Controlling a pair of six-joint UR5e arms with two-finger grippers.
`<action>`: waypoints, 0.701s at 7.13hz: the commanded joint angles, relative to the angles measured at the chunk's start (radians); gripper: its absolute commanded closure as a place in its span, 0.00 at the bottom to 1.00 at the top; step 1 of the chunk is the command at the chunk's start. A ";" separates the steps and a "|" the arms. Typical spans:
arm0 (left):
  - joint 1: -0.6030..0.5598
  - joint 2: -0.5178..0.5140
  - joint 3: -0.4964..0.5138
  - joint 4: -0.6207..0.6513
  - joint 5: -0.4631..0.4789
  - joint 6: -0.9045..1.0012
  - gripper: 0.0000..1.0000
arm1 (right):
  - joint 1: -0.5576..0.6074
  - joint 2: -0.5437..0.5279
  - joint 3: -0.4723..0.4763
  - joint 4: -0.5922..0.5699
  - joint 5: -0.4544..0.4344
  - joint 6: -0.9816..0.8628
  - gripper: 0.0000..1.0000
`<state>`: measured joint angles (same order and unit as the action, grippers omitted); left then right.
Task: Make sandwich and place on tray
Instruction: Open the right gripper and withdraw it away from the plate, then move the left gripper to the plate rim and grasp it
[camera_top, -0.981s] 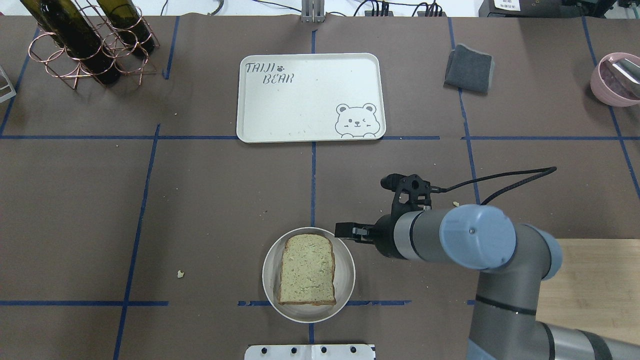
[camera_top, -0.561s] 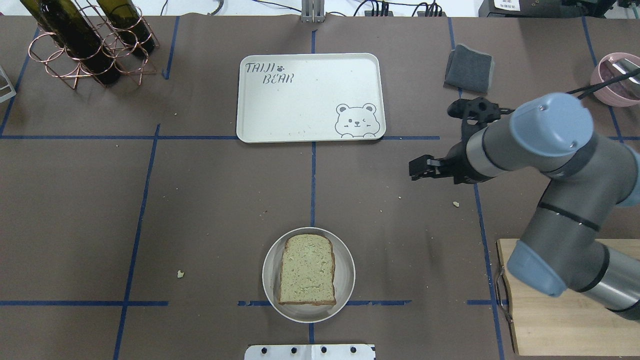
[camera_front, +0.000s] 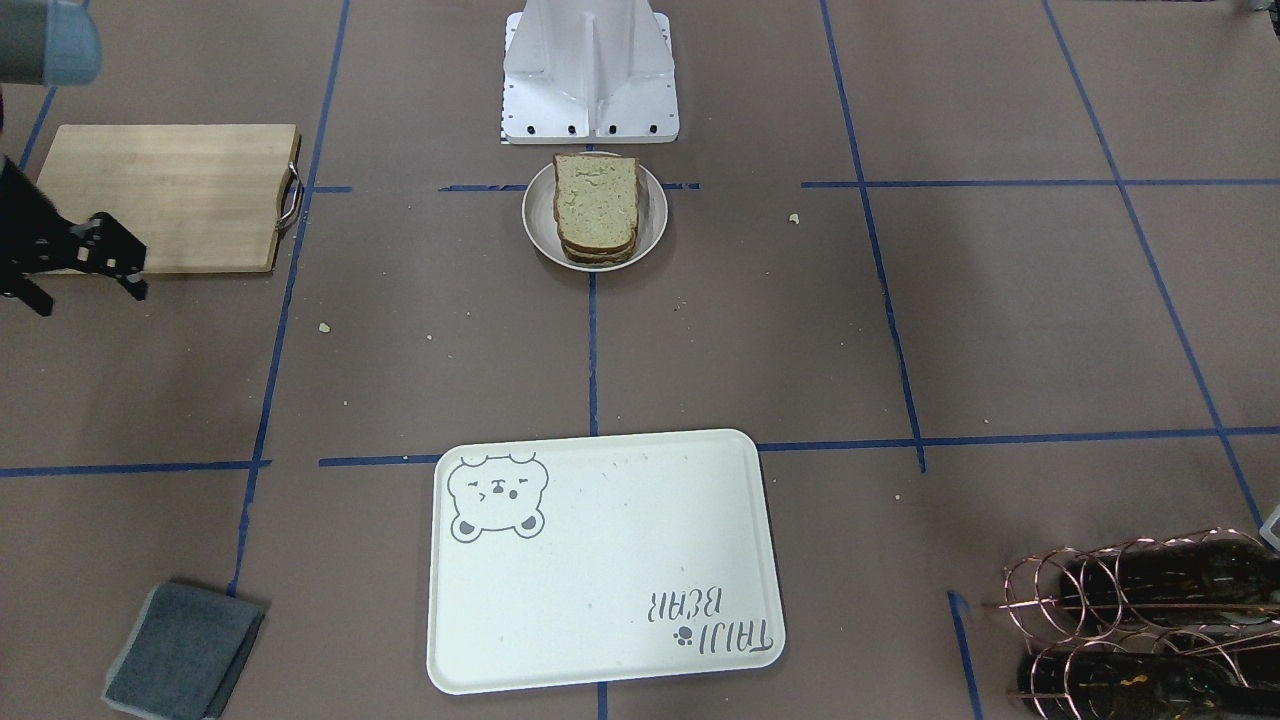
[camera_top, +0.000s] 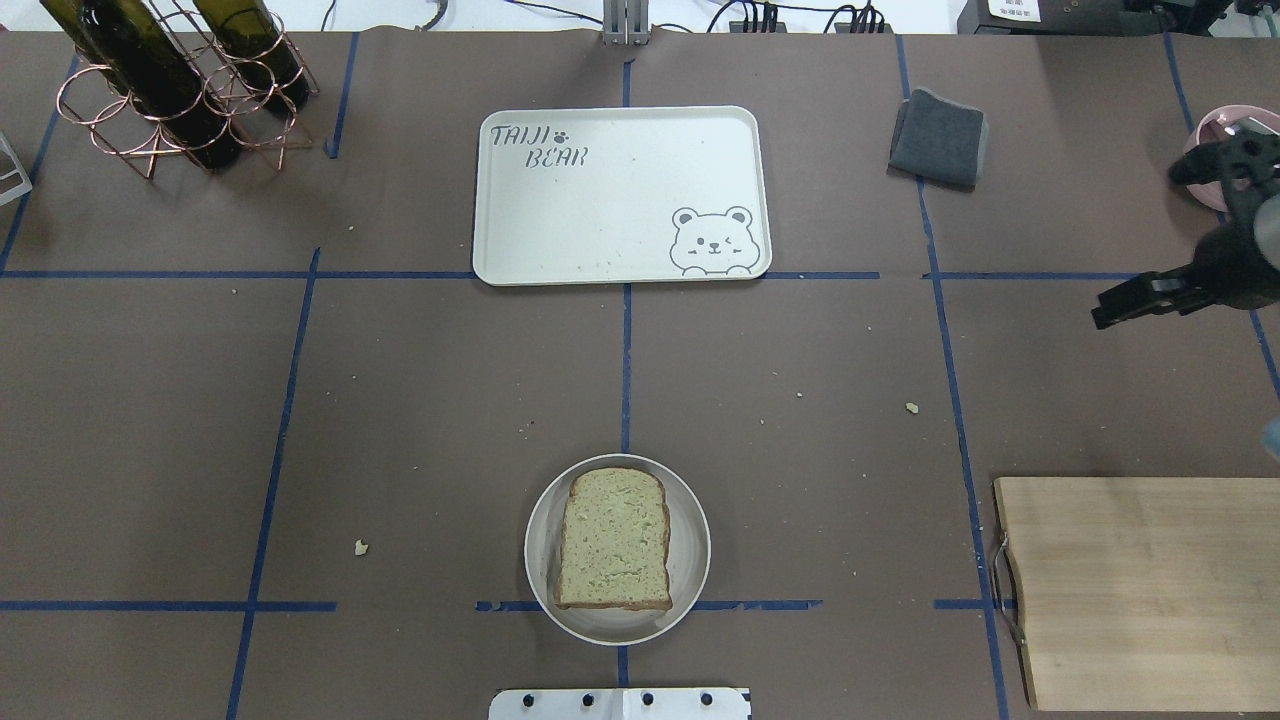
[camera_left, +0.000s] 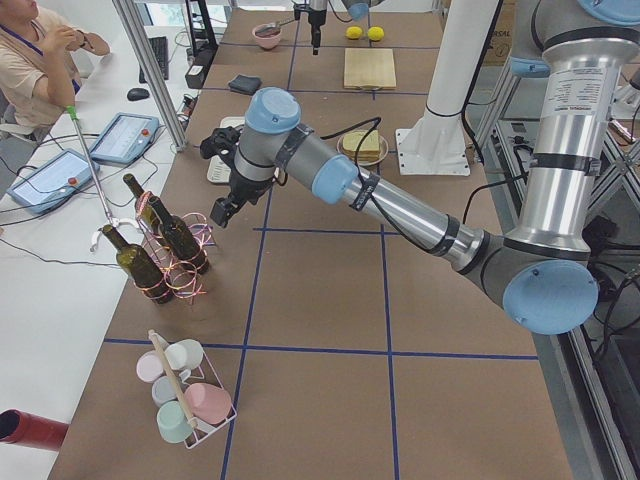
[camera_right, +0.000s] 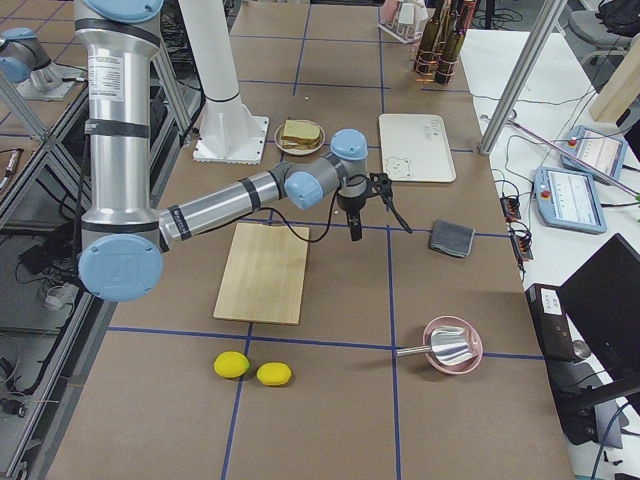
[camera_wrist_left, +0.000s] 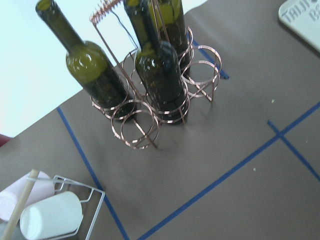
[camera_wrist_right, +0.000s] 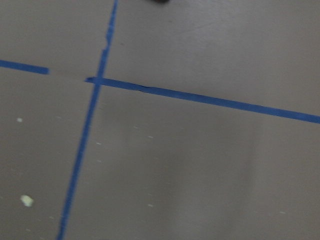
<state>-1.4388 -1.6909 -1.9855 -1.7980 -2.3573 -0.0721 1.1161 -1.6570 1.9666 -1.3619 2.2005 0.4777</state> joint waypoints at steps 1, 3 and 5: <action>0.276 -0.009 -0.018 -0.271 0.036 -0.338 0.00 | 0.193 -0.145 -0.011 -0.006 0.051 -0.299 0.00; 0.549 -0.035 -0.025 -0.304 0.161 -0.792 0.00 | 0.275 -0.237 -0.017 0.007 0.038 -0.338 0.00; 0.824 -0.087 -0.030 -0.294 0.395 -1.101 0.00 | 0.294 -0.264 -0.043 0.009 0.047 -0.338 0.00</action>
<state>-0.7760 -1.7454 -2.0128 -2.0922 -2.0777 -0.9656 1.3934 -1.9016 1.9429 -1.3564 2.2462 0.1437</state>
